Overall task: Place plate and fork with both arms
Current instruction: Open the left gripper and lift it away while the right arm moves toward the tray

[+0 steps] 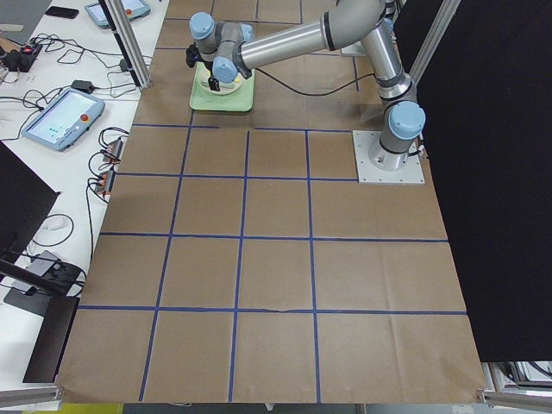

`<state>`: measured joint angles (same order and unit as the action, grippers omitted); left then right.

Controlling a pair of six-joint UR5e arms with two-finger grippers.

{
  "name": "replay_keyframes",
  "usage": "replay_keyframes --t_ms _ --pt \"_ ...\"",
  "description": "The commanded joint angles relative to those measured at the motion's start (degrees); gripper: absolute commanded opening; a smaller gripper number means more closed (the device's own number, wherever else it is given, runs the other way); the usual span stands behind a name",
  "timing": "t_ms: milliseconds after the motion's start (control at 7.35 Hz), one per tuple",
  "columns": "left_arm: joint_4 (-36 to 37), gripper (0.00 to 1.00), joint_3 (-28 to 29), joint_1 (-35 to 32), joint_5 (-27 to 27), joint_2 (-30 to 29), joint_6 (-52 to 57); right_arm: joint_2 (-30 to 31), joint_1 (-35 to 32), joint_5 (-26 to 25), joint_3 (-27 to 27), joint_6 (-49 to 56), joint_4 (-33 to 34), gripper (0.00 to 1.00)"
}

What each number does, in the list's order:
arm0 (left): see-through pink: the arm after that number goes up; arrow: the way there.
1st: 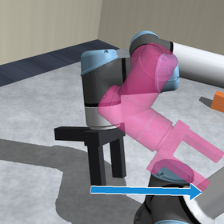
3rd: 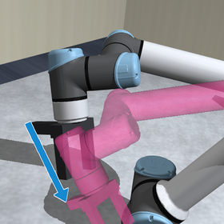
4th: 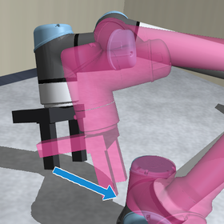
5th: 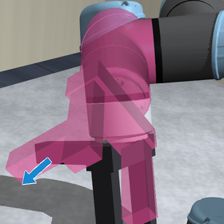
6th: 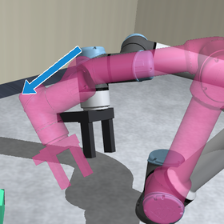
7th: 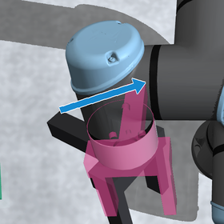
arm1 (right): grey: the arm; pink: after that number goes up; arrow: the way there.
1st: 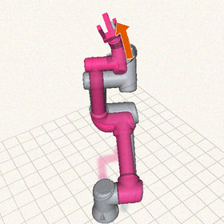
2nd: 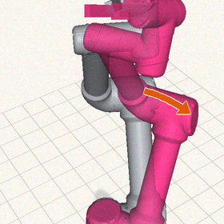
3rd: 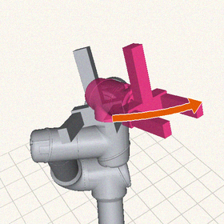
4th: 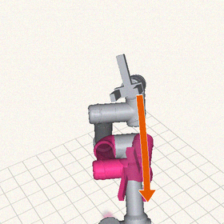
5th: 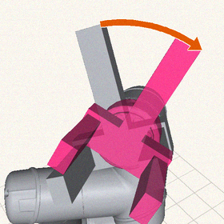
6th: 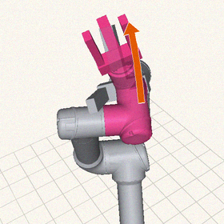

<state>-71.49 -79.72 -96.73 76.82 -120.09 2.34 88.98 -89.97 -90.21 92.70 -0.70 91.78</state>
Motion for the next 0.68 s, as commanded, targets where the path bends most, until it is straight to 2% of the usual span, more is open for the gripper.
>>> replay_keyframes --t_ms 0,136,408,544 --pt "-15.54 1.0 -2.88 -0.21 8.14 13.76 -0.23 -0.21 0.06 0.04 -0.07 0.0 0.33 1.0" --pt "-20.66 1.0 -6.03 -0.12 12.87 20.79 -0.24 -0.21 -0.02 -0.05 -0.85 -0.09 0.59 1.0" --pt "-27.61 1.0 -13.06 0.75 13.45 32.93 -0.32 -3.09 -0.46 0.04 -1.38 -1.05 5.22 1.0" --pt "-27.82 1.0 -14.14 1.1 13.44 34.9 -0.06 -5.29 -1.07 0.12 -2.69 -2.62 6.12 1.0"
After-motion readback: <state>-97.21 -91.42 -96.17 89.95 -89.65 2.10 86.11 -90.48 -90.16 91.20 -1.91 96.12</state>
